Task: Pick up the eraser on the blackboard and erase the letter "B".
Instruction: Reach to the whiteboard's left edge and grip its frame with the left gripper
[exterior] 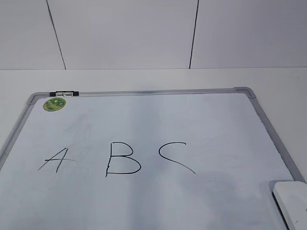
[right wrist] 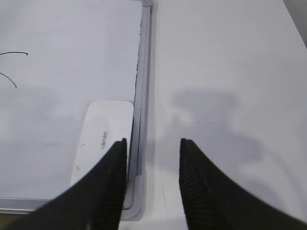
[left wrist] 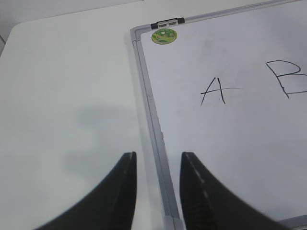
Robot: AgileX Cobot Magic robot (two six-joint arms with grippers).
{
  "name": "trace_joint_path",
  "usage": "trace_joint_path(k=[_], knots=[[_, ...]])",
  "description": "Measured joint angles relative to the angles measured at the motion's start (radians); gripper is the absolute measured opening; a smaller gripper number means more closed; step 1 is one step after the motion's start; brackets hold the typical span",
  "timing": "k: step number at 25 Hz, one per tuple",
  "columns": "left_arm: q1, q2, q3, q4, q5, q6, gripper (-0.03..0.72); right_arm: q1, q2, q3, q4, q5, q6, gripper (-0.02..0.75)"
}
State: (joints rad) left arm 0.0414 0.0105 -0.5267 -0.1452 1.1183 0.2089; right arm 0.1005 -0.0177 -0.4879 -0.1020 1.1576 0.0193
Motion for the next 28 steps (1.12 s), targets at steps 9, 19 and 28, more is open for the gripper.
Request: trace_joint_path(k=[9,19,28], knots=[[0.000,0.000,0.000,0.000,0.000,0.000,0.239,0.000,0.000,0.000,0.000,0.000,0.000,0.281],[0.000,0.000,0.000,0.000,0.000,0.000,0.239,0.000,0.000,0.000,0.000,0.000,0.000,0.280],[0.000,0.000,0.000,0.000,0.000,0.000,0.239,0.000,0.033,-0.028,0.000,0.029,0.000,0.281]])
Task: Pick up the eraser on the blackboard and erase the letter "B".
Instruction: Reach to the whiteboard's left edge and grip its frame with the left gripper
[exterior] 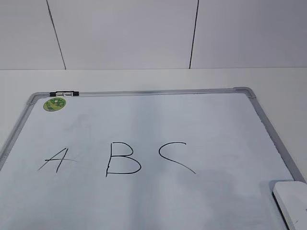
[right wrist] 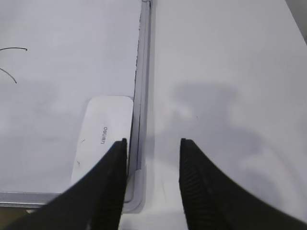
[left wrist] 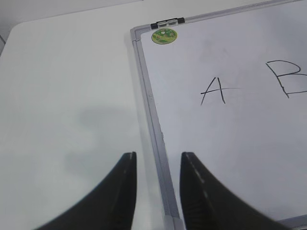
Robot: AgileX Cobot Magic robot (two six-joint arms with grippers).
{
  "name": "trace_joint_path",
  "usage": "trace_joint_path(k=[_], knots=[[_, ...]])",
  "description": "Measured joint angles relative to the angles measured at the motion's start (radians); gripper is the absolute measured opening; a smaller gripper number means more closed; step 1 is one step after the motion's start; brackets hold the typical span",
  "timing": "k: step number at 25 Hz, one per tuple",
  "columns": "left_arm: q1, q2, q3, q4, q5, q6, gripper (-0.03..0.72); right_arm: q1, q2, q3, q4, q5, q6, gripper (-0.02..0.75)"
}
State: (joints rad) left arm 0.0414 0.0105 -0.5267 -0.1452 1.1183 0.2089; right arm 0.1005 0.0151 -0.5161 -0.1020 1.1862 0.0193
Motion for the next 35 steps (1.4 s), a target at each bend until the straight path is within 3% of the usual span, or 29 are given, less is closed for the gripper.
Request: trace_joint_path(k=[12,23,35], knots=[[0.000,0.047,-0.011,0.018,0.015,0.000,0.239,0.000,0.193,-0.017,0.042,0.018,0.011,0.281],[-0.002,0.383,-0.102,0.020,0.015,-0.002,0.239,0.000,0.324,-0.044,0.027,0.056,0.046,0.280],[-0.015,0.788,-0.312,-0.017,0.060,-0.014,0.239,0.000,0.554,-0.129,0.059,0.069,0.097,0.281]])
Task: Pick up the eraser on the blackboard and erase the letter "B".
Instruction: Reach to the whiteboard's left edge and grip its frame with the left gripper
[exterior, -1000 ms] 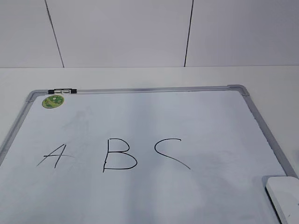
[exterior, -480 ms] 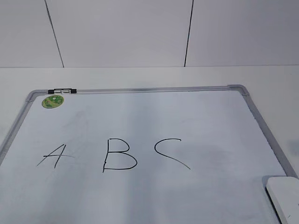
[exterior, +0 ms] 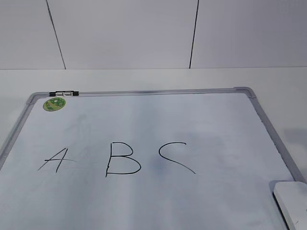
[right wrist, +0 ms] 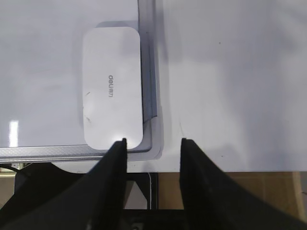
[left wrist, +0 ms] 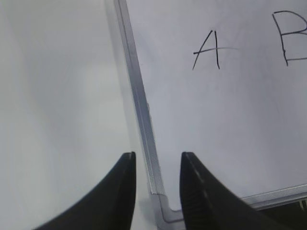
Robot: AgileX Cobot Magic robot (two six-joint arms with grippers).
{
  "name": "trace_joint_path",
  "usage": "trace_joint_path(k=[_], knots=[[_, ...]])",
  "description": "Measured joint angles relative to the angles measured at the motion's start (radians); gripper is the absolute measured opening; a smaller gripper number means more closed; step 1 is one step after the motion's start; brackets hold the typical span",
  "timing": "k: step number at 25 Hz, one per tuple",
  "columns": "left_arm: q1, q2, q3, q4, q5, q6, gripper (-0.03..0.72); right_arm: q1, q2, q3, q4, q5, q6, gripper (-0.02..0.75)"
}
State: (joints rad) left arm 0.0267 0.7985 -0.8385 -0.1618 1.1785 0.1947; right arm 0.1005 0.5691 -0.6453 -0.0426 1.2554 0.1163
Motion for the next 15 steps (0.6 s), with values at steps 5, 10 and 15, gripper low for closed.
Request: trace_joint_path(k=[5,10,15], knots=[[0.000,0.237,-0.080,-0.002,0.032,-0.001,0.239,0.000,0.052,-0.027,0.032,0.000,0.001,0.280],[0.000,0.428,-0.146,-0.002,-0.015,-0.001,0.239,0.000,0.096,-0.032,0.058,0.000,0.001,0.281],[0.000,0.583,-0.188,-0.002,-0.095,-0.001,0.239,0.000,0.121,-0.032,0.065,0.000,0.002,0.281]])
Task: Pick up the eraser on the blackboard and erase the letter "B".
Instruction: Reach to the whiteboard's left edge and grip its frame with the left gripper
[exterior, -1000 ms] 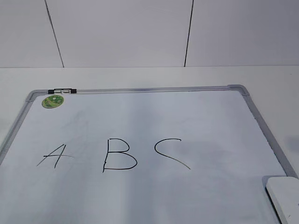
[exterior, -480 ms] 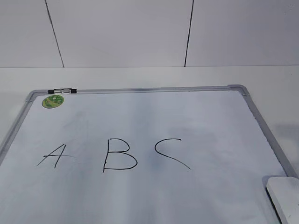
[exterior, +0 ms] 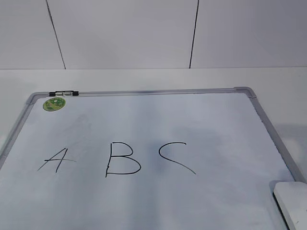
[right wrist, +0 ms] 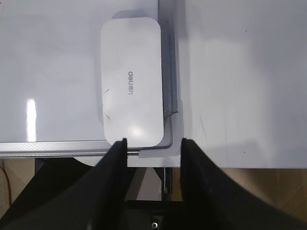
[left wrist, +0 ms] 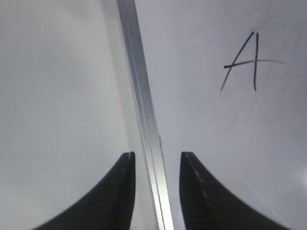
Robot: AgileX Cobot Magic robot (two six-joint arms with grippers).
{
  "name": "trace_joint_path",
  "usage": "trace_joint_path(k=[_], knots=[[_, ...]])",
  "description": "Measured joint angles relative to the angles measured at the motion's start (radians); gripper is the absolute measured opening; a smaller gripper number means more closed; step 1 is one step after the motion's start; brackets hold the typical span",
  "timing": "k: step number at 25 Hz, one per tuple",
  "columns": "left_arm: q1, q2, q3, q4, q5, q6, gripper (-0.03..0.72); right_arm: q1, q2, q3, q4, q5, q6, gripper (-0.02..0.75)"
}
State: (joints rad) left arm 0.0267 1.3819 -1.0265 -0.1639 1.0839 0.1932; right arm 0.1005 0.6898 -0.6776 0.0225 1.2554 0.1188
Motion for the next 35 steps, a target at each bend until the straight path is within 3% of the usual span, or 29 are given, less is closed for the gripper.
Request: trace_joint_path(k=[20,35], knots=[[0.000,0.330,-0.010,0.022,-0.191,-0.001,0.239,0.000,0.000,0.000,0.002,-0.002,0.005,0.280],[0.000,0.367,-0.013,0.022,-0.265,-0.001,0.239,0.000,0.000,0.000,0.002,-0.002,0.005,0.280]])
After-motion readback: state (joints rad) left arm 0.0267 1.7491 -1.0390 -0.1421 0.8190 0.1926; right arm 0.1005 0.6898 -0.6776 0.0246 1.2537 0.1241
